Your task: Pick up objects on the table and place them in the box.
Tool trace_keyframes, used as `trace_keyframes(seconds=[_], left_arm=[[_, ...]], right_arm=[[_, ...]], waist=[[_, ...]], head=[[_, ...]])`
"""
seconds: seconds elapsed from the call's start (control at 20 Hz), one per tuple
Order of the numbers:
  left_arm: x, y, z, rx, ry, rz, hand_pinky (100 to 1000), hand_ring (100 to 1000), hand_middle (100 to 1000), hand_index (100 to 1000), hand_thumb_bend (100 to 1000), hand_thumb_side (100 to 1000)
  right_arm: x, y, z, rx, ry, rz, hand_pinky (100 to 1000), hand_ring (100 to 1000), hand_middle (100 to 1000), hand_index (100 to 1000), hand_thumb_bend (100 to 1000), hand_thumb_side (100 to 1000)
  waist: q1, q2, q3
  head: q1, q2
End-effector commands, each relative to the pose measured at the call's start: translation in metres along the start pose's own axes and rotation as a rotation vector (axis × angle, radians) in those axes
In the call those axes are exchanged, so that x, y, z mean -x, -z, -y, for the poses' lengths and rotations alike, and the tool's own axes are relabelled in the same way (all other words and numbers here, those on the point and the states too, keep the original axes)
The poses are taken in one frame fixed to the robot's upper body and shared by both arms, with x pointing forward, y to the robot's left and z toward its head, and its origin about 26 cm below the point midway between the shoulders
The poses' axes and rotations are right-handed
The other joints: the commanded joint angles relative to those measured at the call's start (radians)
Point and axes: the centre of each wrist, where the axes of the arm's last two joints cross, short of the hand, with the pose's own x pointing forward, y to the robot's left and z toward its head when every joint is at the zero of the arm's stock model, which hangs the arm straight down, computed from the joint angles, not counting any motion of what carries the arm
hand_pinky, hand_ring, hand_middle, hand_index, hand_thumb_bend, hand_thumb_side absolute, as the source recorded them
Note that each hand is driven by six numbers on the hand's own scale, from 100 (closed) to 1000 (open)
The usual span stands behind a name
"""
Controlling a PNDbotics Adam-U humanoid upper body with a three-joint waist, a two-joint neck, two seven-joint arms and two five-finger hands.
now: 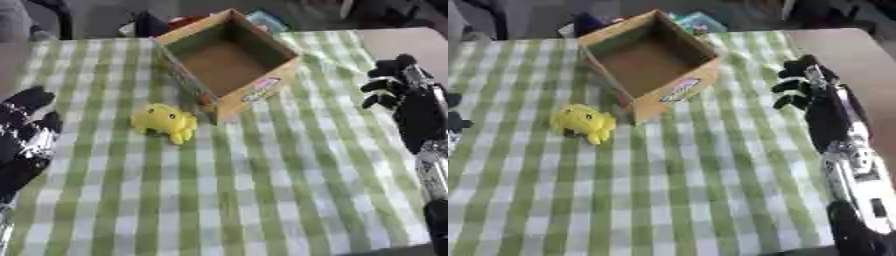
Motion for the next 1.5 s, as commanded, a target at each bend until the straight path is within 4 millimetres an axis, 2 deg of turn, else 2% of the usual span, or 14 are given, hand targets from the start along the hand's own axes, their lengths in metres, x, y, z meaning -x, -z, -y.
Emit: trace_keyframes(seconds=[0.05, 0.5, 0.75, 1.0, 1.15, 1.3, 1.5], left_arm=[[-0.008, 0.005, -0.006, 0.004, 0.028, 0.028, 710, 896, 751, 851, 184, 330], [-0.009, 0.006, -0.008, 0.013, 0.046, 0.027, 710, 898, 752, 849, 141, 327], [-0.018, 0.014, -0.023, 0.083, 0.156, 0.039, 709, 898, 751, 850, 131, 273], [-0.032, 0.030, -0.046, 0.227, 0.351, 0.052, 708, 894, 747, 856, 194, 191], [-0.042, 0.045, -0.053, 0.323, 0.458, 0.070, 706, 890, 745, 858, 254, 148], [-0.051, 0.062, -0.053, 0.428, 0.552, 0.101, 704, 886, 743, 860, 310, 118], [-0.058, 0.088, -0.043, 0.580, 0.653, 0.136, 702, 881, 742, 866, 386, 117]], right_arm=[[-0.010, 0.003, 0.001, -0.007, -0.013, 0.035, 408, 564, 593, 689, 100, 668], [-0.010, 0.002, 0.001, -0.008, -0.013, 0.035, 408, 564, 593, 689, 100, 667], [-0.009, 0.002, 0.001, -0.010, -0.017, 0.030, 408, 564, 592, 689, 100, 670], [-0.008, 0.002, 0.001, -0.020, -0.020, 0.020, 408, 563, 592, 689, 100, 675], [-0.007, 0.002, 0.001, -0.027, -0.023, 0.015, 408, 563, 592, 689, 100, 674], [-0.007, 0.002, -0.001, -0.040, -0.021, 0.015, 408, 563, 592, 689, 100, 669], [-0.007, 0.002, -0.001, -0.049, -0.024, 0.012, 408, 563, 592, 689, 100, 667]], waist=[[0.001, -0.014, -0.001], [0.000, -0.015, 0.000], [0.004, -0.019, -0.001], [0.013, -0.025, -0.008], [0.017, -0.029, -0.012], [0.018, -0.032, -0.022], [0.022, -0.036, -0.038]], head=[[-0.002, 0.001], [-0.002, 0.003], [-0.001, 0.005], [-0.003, 0.005], [0.001, 0.007], [0.006, 0.007], [0.017, 0.010]])
